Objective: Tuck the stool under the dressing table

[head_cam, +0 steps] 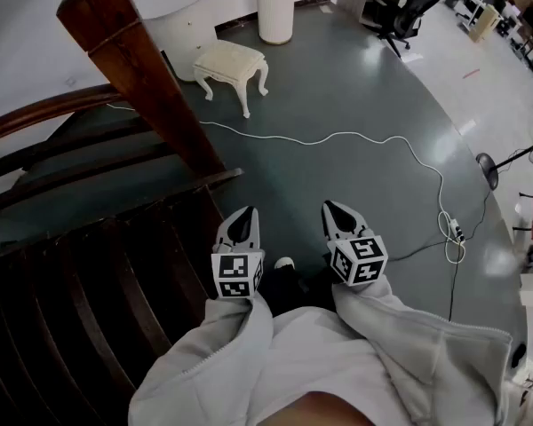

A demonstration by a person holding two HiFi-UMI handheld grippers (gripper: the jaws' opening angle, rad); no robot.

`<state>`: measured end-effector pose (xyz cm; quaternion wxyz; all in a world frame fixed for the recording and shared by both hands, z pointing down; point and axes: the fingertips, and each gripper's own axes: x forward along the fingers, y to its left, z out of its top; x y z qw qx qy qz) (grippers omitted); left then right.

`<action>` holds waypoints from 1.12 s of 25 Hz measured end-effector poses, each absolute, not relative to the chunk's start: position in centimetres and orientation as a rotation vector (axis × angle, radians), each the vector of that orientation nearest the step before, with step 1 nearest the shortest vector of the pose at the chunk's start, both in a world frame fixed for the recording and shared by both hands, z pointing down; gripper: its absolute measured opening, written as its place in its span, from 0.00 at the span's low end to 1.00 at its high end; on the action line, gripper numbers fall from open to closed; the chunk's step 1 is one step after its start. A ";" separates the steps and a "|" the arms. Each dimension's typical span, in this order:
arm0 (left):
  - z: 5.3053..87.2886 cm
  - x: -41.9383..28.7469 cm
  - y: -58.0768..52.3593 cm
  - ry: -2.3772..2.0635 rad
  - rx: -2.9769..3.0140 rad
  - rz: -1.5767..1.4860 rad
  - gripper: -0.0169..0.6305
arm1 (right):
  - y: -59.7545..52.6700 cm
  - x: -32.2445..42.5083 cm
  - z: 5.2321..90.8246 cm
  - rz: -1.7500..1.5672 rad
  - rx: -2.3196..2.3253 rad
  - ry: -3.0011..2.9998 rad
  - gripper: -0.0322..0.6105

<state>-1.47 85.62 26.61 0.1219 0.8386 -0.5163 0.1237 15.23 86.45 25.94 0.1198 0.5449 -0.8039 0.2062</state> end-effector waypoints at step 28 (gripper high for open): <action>27.3 -1.5 84.6 -1.508 2.446 0.342 0.05 | 84.0 14.5 26.9 0.624 1.560 -2.331 0.13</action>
